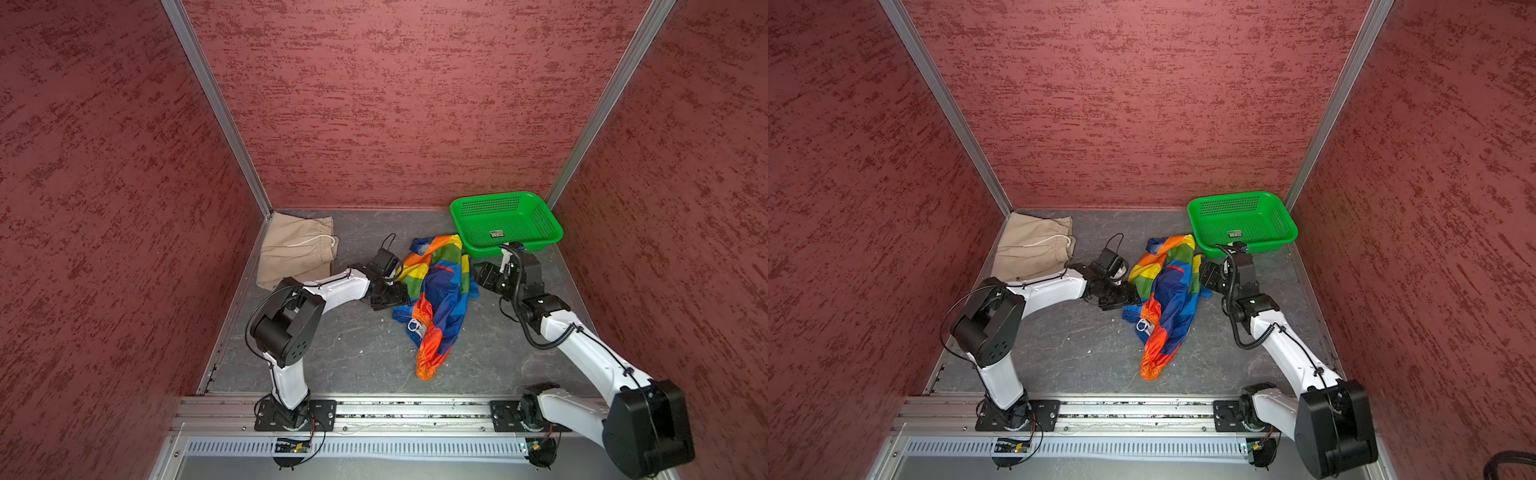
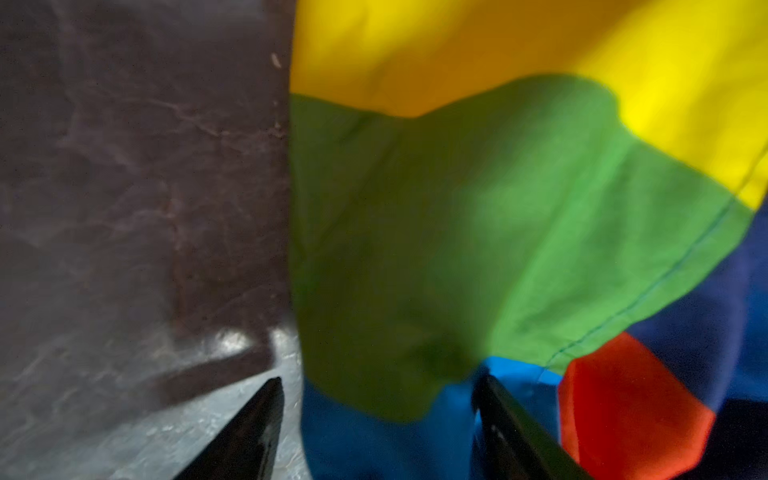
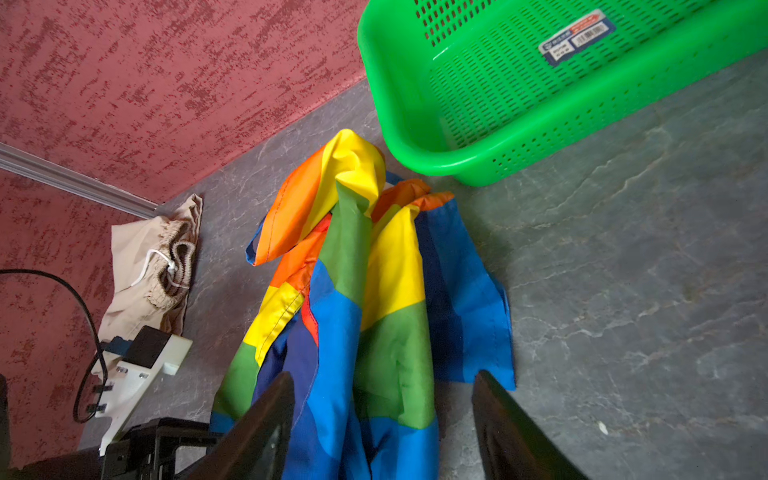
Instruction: Fold and stack the shorts
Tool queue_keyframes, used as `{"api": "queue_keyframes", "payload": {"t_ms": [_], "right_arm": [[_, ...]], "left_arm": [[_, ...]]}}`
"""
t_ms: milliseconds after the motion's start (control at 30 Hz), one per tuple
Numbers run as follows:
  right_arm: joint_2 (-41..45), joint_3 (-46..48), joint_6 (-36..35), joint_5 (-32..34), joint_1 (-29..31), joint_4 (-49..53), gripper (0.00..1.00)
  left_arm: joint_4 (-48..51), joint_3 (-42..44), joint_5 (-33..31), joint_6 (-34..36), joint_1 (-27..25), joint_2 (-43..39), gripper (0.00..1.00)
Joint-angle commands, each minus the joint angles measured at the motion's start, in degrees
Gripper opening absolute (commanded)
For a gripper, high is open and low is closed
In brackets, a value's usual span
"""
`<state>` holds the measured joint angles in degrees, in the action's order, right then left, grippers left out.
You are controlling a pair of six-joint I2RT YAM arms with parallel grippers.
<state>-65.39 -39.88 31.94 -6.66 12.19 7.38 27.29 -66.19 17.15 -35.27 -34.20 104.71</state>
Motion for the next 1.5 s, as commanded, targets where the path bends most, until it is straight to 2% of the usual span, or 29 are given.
{"api": "queue_keyframes", "payload": {"t_ms": [0,67,100,200,300,367,467,600,833,933,1067,1100,1167,1200,1400,1467], "right_arm": [[-0.27,1.14,1.43,-0.65,0.05,-2.31,0.69],[-0.27,1.29,1.45,-0.40,0.04,-2.46,0.69],[-0.31,1.21,1.53,-0.30,0.11,-2.37,0.68],[-0.05,1.17,2.09,-0.83,0.05,-2.52,0.66],[-0.75,0.18,1.40,-1.34,0.98,-1.23,0.59],[-3.07,-1.64,0.35,0.52,3.44,1.06,0.60],[-6.69,-2.25,1.01,-0.11,7.47,-0.67,0.63],[-13.87,-3.64,4.40,1.67,13.99,-5.24,0.66],[-30.61,-11.99,6.95,-1.90,24.34,-13.09,0.62],[-31.05,-11.91,7.88,-1.72,24.49,-14.62,0.62],[-27.74,-12.78,4.93,2.81,23.62,-10.73,0.68],[-26.87,-12.77,4.79,3.42,23.15,-10.27,0.74],[-25.56,-12.27,5.84,2.24,21.63,-11.38,0.95],[-25.46,-12.33,6.49,0.46,20.60,-12.39,0.99],[-32.10,-19.65,8.72,-5.78,15.21,-12.74,0.98],[-35.40,-22.53,9.16,-8.03,14.63,-14.03,0.92]], "left_arm": [[-1.59,-3.23,1.82,0.23,0.22,0.45,0.24],[-0.81,-5.02,1.82,0.93,1.08,-0.11,0.04],[-0.42,-6.07,1.84,1.21,1.68,-0.45,0.00],[-0.18,-9.55,3.42,1.39,4.59,-1.68,0.00],[-0.20,-13.52,5.94,0.23,7.65,-2.53,0.00],[-0.33,-16.35,6.58,-0.02,8.81,-3.09,0.00],[0.03,-19.31,6.87,-0.03,9.33,-3.46,0.00],[0.48,-21.27,7.36,0.11,9.59,-3.98,0.00],[1.78,-20.56,7.90,0.29,11.19,-4.56,0.00],[1.32,-18.72,7.98,0.29,12.71,-5.60,0.00],[1.65,-18.60,10.14,-0.05,15.22,-5.48,0.00],[1.84,-18.96,10.76,-0.19,15.65,-5.39,0.00],[2.11,-19.29,10.97,-0.12,15.83,-5.46,0.00],[2.20,-19.47,10.98,0.06,15.83,-5.54,0.00],[4.30,-21.81,12.27,0.28,15.83,-5.64,0.00],[4.94,-22.13,12.47,0.61,15.81,-5.95,0.00]]}}
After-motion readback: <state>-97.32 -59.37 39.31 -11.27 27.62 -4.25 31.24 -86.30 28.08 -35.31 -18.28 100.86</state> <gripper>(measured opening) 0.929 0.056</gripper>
